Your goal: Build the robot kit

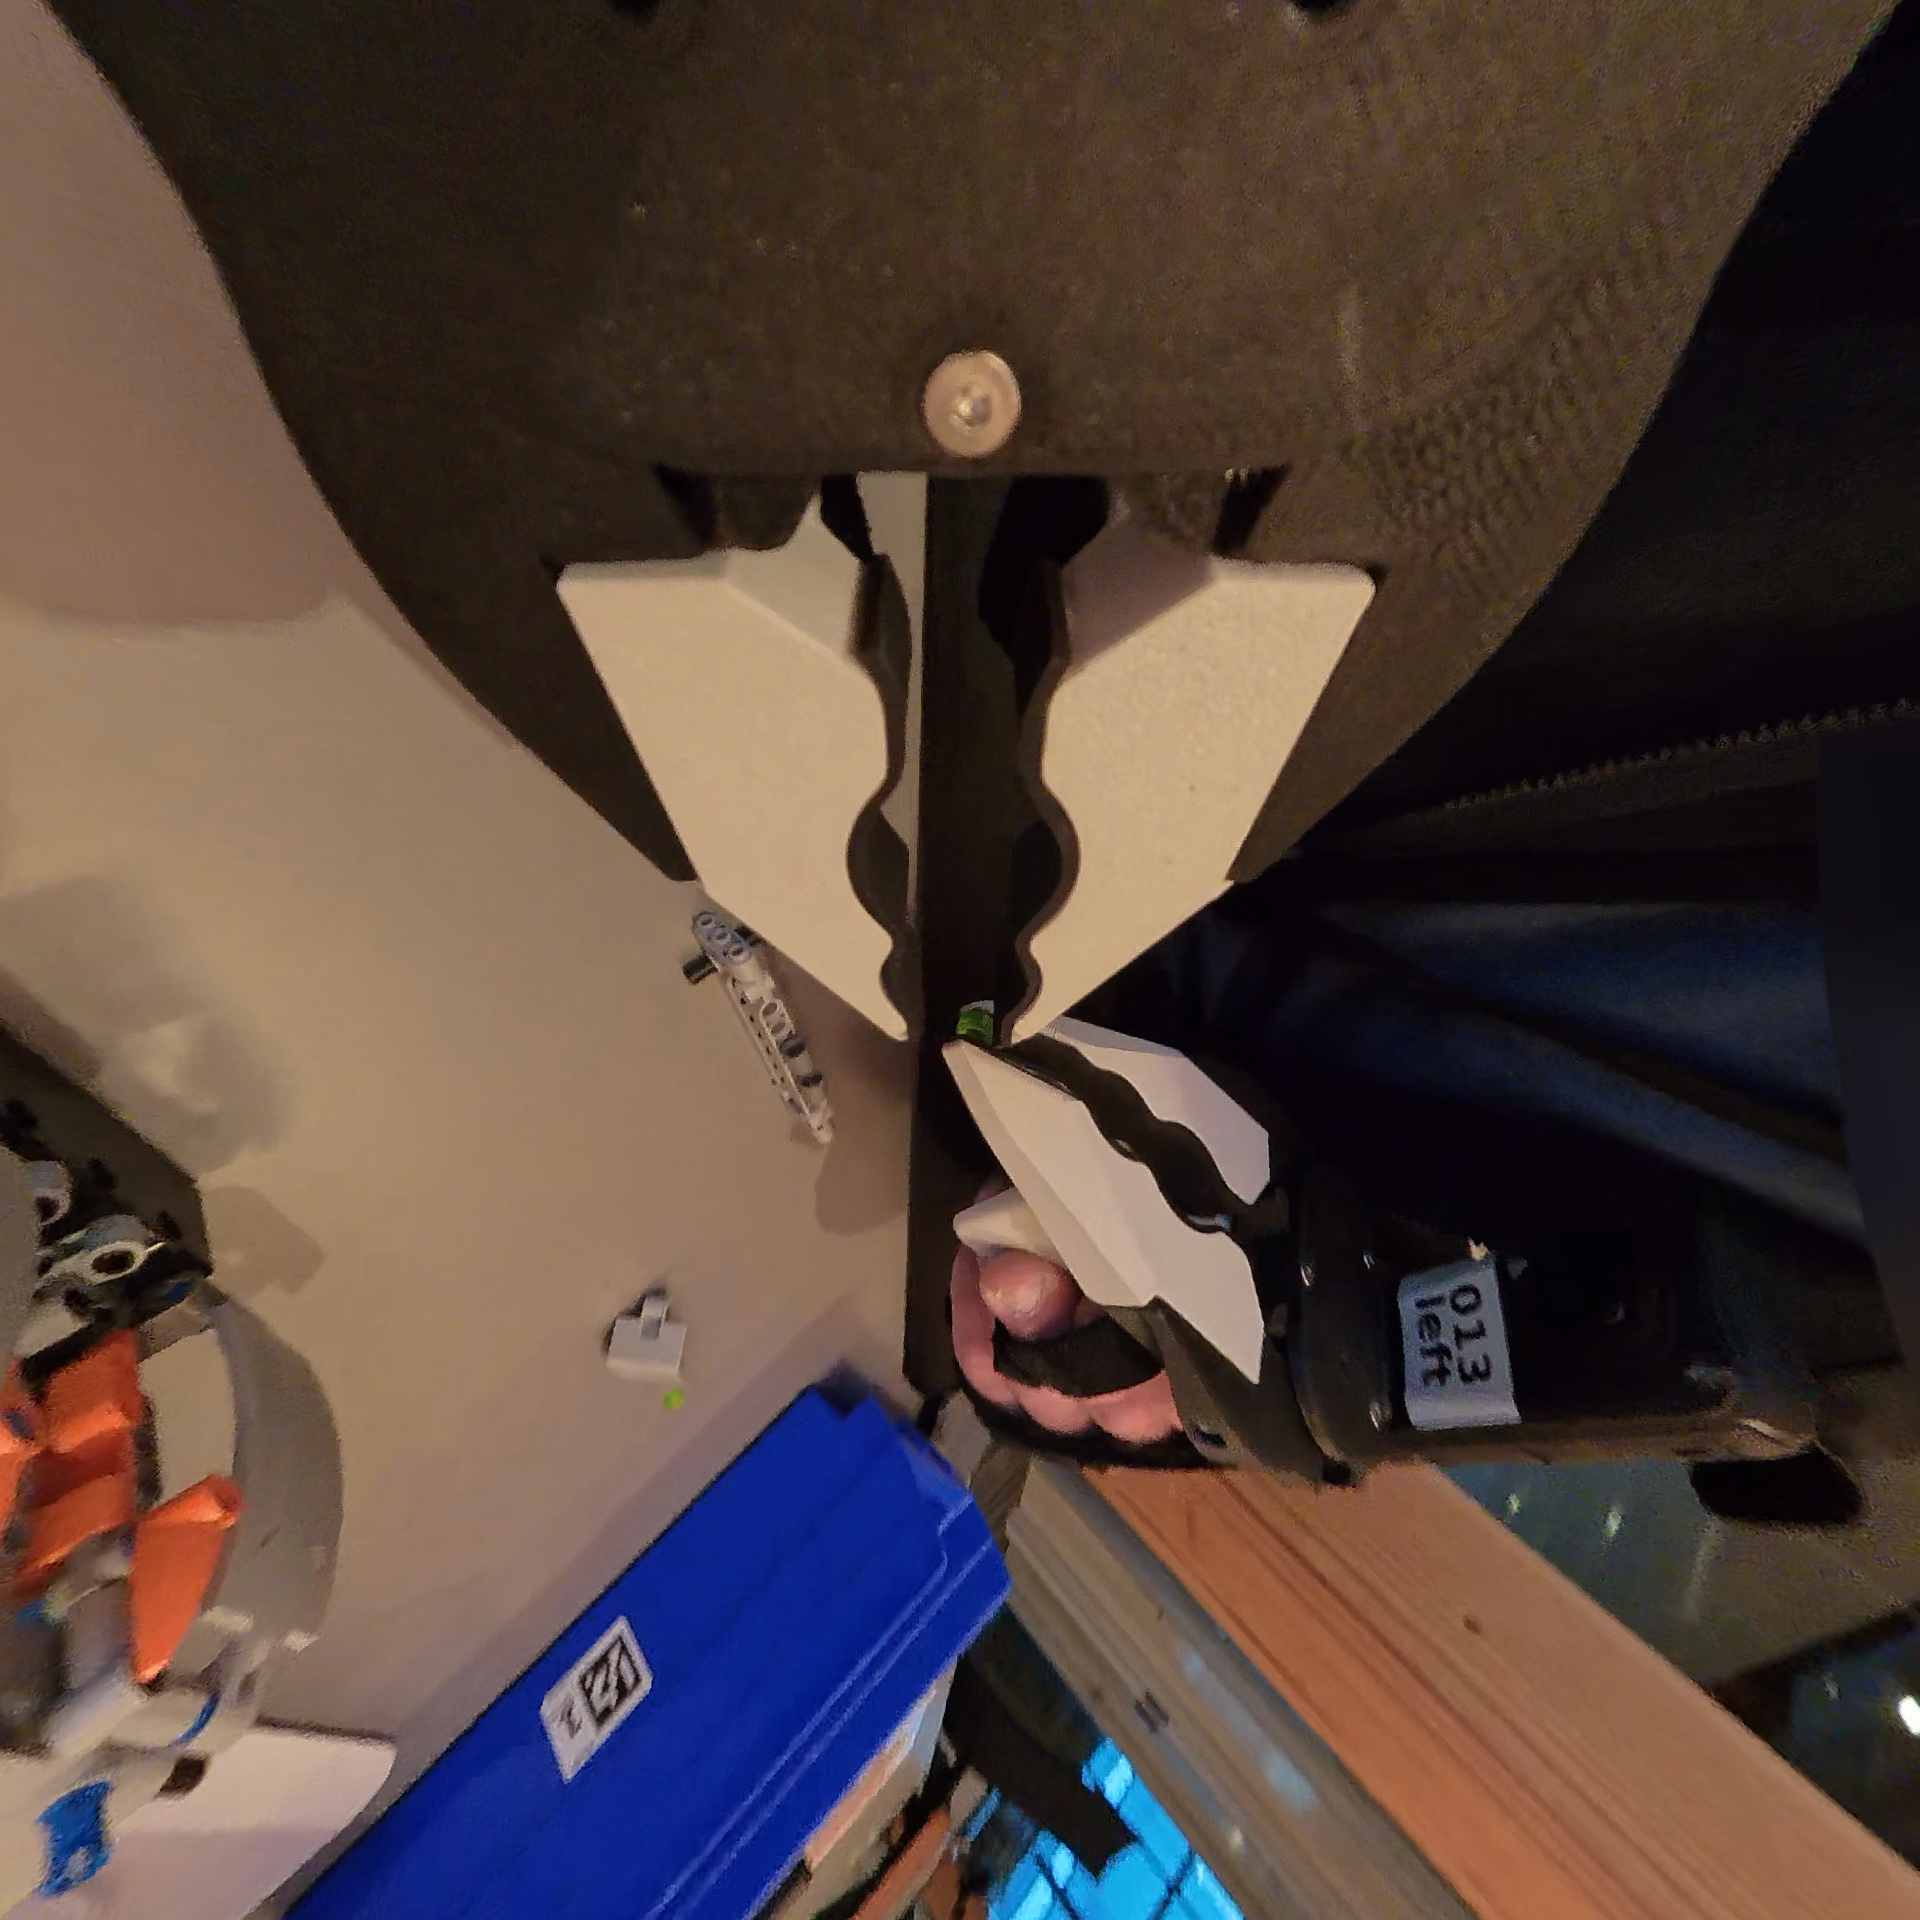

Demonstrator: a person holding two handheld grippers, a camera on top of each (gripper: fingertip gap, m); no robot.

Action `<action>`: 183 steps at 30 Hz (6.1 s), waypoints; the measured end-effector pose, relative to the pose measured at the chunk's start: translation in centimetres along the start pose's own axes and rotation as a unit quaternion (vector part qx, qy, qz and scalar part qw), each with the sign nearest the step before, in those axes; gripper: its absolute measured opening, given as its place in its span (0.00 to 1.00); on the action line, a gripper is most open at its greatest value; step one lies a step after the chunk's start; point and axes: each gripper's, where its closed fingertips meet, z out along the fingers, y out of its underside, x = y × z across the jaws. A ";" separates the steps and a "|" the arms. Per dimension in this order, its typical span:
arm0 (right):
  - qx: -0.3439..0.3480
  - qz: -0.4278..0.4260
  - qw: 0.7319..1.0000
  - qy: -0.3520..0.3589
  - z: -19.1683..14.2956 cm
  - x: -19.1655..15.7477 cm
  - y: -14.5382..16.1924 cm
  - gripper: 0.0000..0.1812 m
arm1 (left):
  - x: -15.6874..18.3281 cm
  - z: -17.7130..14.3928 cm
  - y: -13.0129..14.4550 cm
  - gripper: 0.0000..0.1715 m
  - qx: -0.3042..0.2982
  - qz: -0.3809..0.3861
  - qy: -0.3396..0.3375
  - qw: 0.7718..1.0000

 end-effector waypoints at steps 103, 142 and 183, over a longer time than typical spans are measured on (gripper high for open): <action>-0.240 -0.305 0.884 0.261 29.5 20.5 -15.0 0.04 | -6.7 -21.0 14.9 0.06 -0.002 -0.209 -0.185 0.960; -0.142 -0.118 0.983 0.024 22.9 5.0 -11.3 0.02 | -7.3 -19.7 13.1 0.11 0.004 -0.196 -0.188 0.962; 0.014 0.014 0.988 -0.155 12.0 -3.4 -8.5 0.03 | -6.8 -12.1 4.3 0.04 0.018 0.055 -0.181 0.982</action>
